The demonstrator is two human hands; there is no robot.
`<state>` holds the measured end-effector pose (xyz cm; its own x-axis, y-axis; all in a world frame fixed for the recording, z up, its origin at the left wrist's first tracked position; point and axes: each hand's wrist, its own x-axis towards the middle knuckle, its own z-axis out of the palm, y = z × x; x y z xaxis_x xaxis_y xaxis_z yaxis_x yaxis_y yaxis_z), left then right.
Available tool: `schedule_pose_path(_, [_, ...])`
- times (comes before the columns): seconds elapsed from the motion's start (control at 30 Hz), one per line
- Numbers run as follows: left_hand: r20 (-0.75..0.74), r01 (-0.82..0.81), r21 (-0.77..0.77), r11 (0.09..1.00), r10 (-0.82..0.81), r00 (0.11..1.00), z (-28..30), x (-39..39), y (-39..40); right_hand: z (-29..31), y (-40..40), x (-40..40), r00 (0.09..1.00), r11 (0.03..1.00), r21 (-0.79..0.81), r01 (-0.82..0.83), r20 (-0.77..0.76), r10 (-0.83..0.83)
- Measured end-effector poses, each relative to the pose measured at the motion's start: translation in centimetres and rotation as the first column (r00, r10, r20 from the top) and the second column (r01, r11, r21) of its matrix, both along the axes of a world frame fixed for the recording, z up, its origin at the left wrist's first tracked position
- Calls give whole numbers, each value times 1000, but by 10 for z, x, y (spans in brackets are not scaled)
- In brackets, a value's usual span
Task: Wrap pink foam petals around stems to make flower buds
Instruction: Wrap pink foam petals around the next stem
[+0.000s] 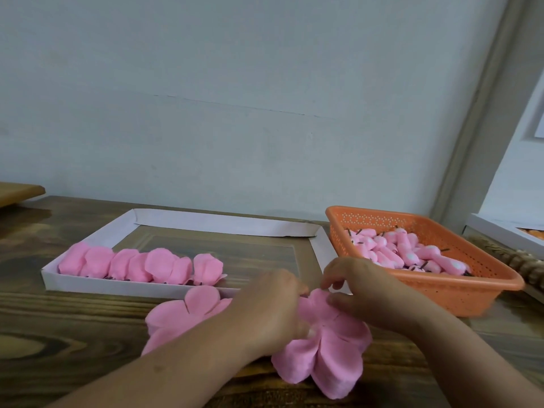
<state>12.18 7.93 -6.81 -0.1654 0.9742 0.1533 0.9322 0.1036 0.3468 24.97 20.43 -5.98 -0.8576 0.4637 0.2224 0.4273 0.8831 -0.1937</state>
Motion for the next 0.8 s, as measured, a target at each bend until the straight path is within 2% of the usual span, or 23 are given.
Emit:
schedule_pose_path(0.2, [24,-18,68,998,16,1000,-8,1,-2,0,-3,-3,1000,1000,4,-8,-25,8])
schedule_pose_path(0.47, [13,4,61,998,-5,1000,-12,0,-2,-1,-8,-4,996,994,84,-71,65,65])
schedule_pose_path(0.8, [-51,-5,151,988,13,999,-10,8,-2,1,-9,-3,990,994,41,-101,100,96])
